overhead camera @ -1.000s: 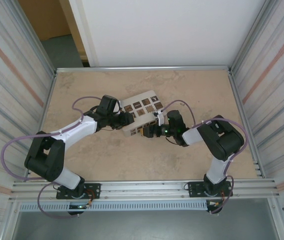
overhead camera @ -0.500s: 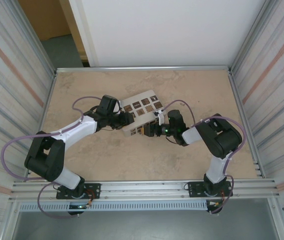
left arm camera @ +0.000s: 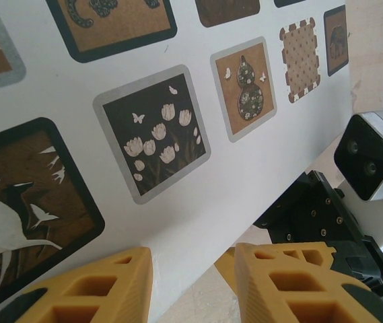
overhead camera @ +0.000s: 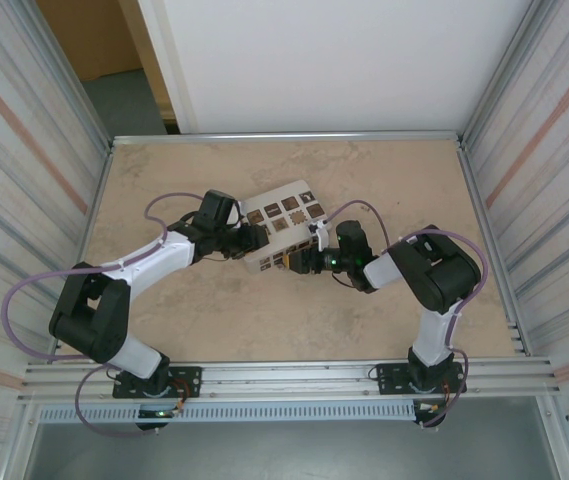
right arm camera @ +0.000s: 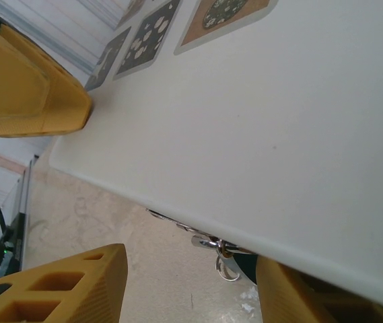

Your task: Unlock the padlock with the key

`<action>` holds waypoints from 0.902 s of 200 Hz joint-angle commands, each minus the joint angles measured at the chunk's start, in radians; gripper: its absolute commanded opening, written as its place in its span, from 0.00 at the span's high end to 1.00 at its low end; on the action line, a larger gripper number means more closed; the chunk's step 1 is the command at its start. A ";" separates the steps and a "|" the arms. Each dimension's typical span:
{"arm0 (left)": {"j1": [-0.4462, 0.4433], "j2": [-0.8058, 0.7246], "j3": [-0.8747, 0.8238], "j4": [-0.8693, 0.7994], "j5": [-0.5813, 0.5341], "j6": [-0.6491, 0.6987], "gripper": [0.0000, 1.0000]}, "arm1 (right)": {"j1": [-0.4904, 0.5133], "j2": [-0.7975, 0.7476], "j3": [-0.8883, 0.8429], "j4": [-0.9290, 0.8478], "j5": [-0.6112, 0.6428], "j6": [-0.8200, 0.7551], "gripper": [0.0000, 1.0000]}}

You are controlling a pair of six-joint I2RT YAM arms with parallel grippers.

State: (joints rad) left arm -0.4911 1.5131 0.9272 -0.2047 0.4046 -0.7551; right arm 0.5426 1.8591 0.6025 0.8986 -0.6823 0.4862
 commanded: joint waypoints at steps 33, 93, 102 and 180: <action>-0.007 0.035 -0.002 -0.025 0.029 0.008 0.63 | 0.014 0.004 -0.038 0.251 -0.100 -0.046 0.49; -0.010 0.034 -0.027 -0.007 0.030 -0.010 0.63 | 0.011 0.021 -0.055 0.295 -0.082 -0.023 0.53; -0.012 0.033 -0.029 -0.005 0.031 -0.011 0.63 | 0.011 0.018 -0.056 0.295 -0.078 -0.021 0.53; -0.040 0.043 -0.047 0.019 0.023 -0.030 0.63 | 0.004 0.012 -0.062 0.238 -0.007 0.009 0.55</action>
State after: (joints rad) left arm -0.5076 1.5169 0.9138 -0.1608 0.4194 -0.7673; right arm 0.5426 1.8828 0.5323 1.0470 -0.6807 0.4713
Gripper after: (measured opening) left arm 0.370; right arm 0.439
